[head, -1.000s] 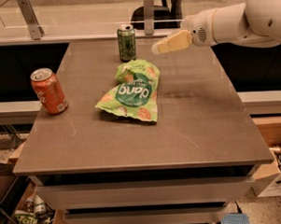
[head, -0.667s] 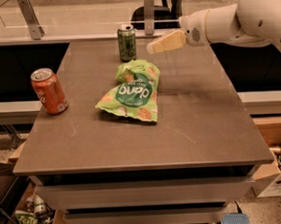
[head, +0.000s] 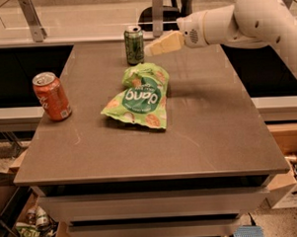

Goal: Pick green can

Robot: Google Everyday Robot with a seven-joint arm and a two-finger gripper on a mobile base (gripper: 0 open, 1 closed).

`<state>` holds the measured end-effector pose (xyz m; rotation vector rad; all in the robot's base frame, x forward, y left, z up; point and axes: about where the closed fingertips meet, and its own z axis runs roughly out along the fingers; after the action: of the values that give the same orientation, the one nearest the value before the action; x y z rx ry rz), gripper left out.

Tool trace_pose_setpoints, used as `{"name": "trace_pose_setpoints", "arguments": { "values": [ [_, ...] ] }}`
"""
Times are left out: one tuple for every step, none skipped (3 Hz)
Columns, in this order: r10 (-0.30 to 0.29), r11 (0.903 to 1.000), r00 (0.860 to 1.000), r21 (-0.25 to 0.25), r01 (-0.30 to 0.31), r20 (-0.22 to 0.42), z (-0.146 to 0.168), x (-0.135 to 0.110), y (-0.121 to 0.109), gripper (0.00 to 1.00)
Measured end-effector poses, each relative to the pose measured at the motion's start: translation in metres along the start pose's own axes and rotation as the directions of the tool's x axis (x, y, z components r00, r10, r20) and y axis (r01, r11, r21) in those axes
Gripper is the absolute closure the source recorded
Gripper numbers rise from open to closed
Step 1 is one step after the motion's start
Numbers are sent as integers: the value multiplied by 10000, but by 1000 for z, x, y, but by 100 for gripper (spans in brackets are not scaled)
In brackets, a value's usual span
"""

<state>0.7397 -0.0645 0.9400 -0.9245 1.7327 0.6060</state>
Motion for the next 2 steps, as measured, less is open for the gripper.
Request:
{"name": "trace_pose_setpoints", "arguments": {
  "values": [
    [34,9998,9999,-209,-32,133,18,-2,-2,0],
    [154,9993,9985,-359,-135,524,48,-2,-4,0]
  ]
}}
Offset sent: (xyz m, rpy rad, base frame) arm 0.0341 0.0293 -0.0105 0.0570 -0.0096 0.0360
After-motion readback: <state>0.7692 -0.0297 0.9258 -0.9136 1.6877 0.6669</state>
